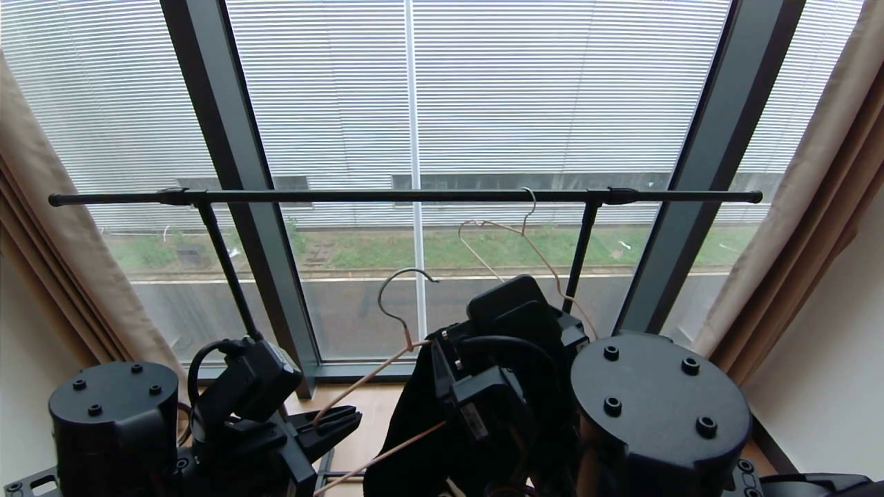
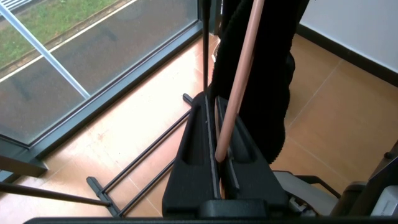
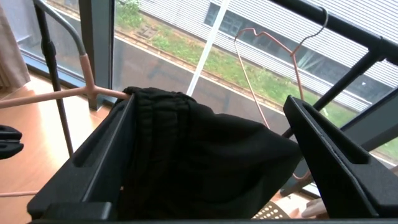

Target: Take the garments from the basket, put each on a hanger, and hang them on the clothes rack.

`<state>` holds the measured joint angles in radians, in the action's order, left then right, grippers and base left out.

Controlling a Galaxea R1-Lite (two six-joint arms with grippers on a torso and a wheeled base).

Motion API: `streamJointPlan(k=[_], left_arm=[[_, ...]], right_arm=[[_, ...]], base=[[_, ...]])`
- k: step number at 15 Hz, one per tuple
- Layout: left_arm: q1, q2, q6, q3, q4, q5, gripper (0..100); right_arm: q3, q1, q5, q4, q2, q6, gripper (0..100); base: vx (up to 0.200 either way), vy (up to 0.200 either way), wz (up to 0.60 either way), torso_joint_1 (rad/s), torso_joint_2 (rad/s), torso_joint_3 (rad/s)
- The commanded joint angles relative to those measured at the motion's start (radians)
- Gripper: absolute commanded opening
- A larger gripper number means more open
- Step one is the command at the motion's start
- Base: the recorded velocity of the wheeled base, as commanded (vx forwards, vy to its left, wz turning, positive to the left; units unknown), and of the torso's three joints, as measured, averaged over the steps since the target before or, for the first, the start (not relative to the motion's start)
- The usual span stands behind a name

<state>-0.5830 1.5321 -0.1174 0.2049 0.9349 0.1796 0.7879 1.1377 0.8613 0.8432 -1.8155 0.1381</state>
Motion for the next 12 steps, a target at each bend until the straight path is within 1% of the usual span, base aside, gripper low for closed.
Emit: streamJointPlan(k=[1, 2, 3, 4, 5, 6, 7, 8, 9, 11, 12], left_arm=[[0.000, -0.001, -0.001, -0.004, -0.001, 0.000, 0], [0.000, -0.003, -0.001, -0.005, -0.001, 0.000, 0], [-0.001, -0.004, -0.005, -0.012, -0.001, 0.001, 0], [-0.005, -0.004, -0.005, -0.015, -0.001, 0.003, 0], [-0.006, -0.004, -0.005, -0.016, -0.001, 0.006, 0], [-0.006, -0.004, -0.005, -0.016, -0.001, 0.006, 0], [-0.006, -0.004, -0.005, -0.018, -0.001, 0.006, 0], [-0.006, -0.004, -0.005, -0.018, -0.001, 0.006, 0], [-0.006, -0.006, -0.005, -0.018, -0.001, 0.006, 0], [-0.006, -0.012, -0.005, -0.019, -0.001, 0.006, 0], [-0.006, -0.012, -0.005, -0.021, -0.001, 0.008, 0]], right_arm=[[-0.033, -0.001, -0.041, -0.012, 0.047, 0.008, 100], [-0.053, -0.004, -0.065, -0.015, 0.065, 0.023, 100], [-0.111, -0.021, -0.177, -0.009, 0.127, 0.087, 100], [-0.151, -0.053, -0.277, -0.016, 0.176, 0.109, 100], [-0.160, -0.073, -0.329, -0.019, 0.196, 0.120, 100], [-0.168, -0.124, -0.453, -0.027, 0.236, 0.129, 100], [-0.167, -0.159, -0.502, -0.052, 0.251, 0.132, 100], [-0.160, -0.188, -0.548, -0.092, 0.265, 0.132, 100], [-0.160, -0.205, -0.616, -0.138, 0.283, 0.130, 100], [-0.157, -0.259, -0.772, -0.253, 0.326, 0.130, 100], [-0.137, -0.306, -0.870, -0.334, 0.351, 0.132, 100]], base=[[0.000, 0.000, 0.00, 0.000, 0.00, 0.000], [0.000, 0.000, 0.00, 0.000, 0.00, 0.000], [0.000, 0.000, 0.00, 0.000, 0.00, 0.000], [0.000, 0.000, 0.00, 0.000, 0.00, 0.000], [0.000, 0.000, 0.00, 0.000, 0.00, 0.000], [0.000, 0.000, 0.00, 0.000, 0.00, 0.000], [0.000, 0.000, 0.00, 0.000, 0.00, 0.000], [0.000, 0.000, 0.00, 0.000, 0.00, 0.000], [0.000, 0.000, 0.00, 0.000, 0.00, 0.000], [0.000, 0.000, 0.00, 0.000, 0.00, 0.000], [0.000, 0.000, 0.00, 0.000, 0.00, 0.000]])
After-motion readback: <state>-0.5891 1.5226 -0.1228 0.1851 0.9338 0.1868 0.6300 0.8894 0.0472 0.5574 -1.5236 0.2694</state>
